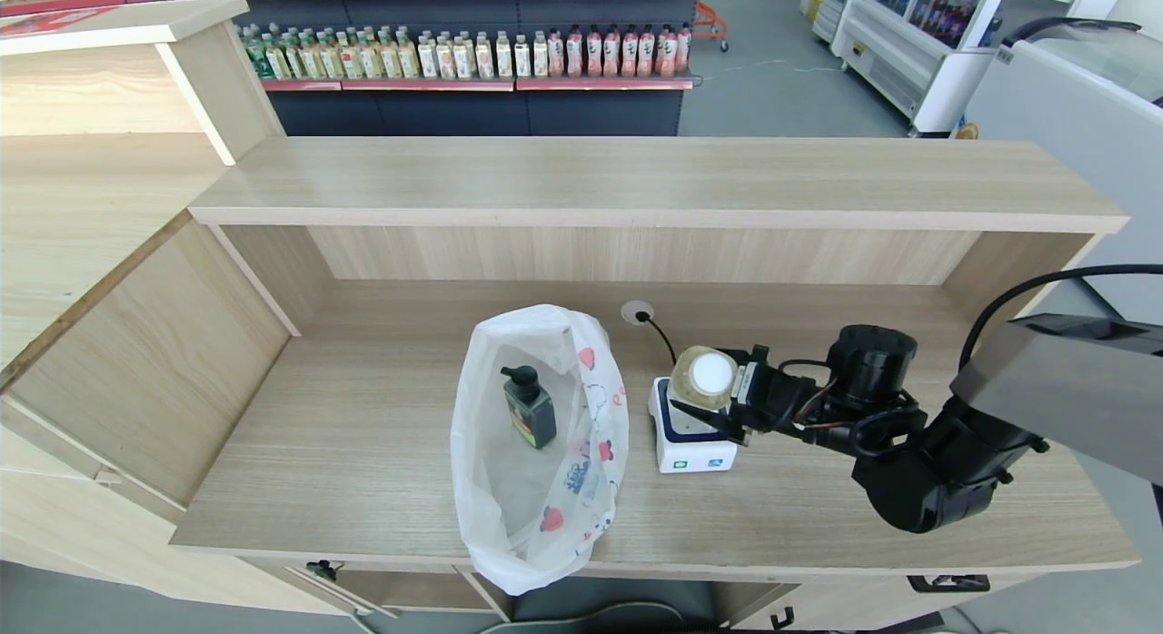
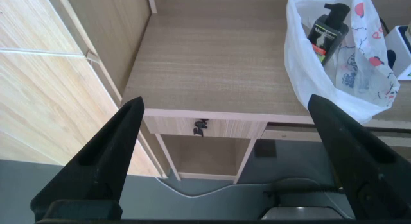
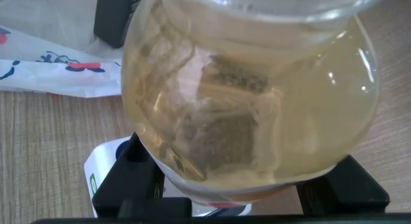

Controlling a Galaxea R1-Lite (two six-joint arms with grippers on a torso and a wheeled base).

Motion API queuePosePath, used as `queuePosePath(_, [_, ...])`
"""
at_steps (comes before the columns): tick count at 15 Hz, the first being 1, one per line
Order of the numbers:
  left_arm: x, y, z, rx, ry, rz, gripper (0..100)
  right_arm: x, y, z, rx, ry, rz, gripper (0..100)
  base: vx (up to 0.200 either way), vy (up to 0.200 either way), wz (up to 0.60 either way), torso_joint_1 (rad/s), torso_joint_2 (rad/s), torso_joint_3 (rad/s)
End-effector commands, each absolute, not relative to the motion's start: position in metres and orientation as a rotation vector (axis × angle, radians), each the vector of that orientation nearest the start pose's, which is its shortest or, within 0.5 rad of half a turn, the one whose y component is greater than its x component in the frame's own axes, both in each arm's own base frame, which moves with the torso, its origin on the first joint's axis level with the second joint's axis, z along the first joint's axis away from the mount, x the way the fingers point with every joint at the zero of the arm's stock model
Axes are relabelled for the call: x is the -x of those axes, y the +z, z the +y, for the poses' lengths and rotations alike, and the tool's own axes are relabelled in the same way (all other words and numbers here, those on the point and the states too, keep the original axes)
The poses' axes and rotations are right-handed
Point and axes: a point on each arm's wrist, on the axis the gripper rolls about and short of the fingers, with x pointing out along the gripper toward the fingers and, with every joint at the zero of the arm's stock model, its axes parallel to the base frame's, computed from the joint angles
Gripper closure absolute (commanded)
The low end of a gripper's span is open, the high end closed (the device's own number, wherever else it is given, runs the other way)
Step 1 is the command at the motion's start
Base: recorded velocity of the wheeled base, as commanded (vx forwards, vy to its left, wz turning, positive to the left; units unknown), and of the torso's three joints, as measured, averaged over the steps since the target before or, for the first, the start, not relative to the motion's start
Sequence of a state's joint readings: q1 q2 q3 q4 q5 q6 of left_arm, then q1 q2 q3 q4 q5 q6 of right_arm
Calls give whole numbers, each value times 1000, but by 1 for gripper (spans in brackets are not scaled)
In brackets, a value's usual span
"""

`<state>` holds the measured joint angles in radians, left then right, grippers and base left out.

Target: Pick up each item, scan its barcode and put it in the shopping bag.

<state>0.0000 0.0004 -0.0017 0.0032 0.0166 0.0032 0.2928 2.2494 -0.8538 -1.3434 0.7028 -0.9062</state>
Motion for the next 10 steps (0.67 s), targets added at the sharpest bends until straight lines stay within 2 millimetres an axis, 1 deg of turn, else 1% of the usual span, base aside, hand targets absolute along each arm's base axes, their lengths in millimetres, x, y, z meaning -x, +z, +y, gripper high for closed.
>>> queuePosePath(1, [23, 76, 0, -3, 17, 2, 0, -369, 74, 127, 820, 943, -414, 100, 0, 0, 0, 0, 0, 0])
queuePosePath(2, [23, 76, 0, -3, 17, 2, 0, -367, 84, 124, 821, 927, -432, 100, 0, 0, 0, 0, 0, 0])
queuePosePath(3, [23, 76, 0, -3, 17, 2, 0, -367, 90, 123, 819, 919, -438, 100, 0, 0, 0, 0, 0, 0])
queuePosePath(5, [23, 76, 0, -3, 17, 2, 0, -354, 145, 119, 652, 814, -452, 100, 0, 0, 0, 0, 0, 0])
queuePosePath(6, [23, 76, 0, -3, 17, 2, 0, -344, 169, 119, 593, 774, -469, 100, 0, 0, 0, 0, 0, 0])
queuePosePath(7, [23, 76, 0, -3, 17, 2, 0, -333, 187, 115, 578, 753, -478, 100, 0, 0, 0, 0, 0, 0])
queuePosePath(8, [23, 76, 0, -3, 17, 2, 0, -325, 195, 108, 578, 742, -458, 100, 0, 0, 0, 0, 0, 0])
queuePosePath(9, [23, 76, 0, -3, 17, 2, 0, -316, 200, 96, 585, 722, -426, 100, 0, 0, 0, 0, 0, 0])
queuePosePath(10, [23, 76, 0, -3, 17, 2, 0, -311, 199, 88, 609, 702, -406, 100, 0, 0, 0, 0, 0, 0])
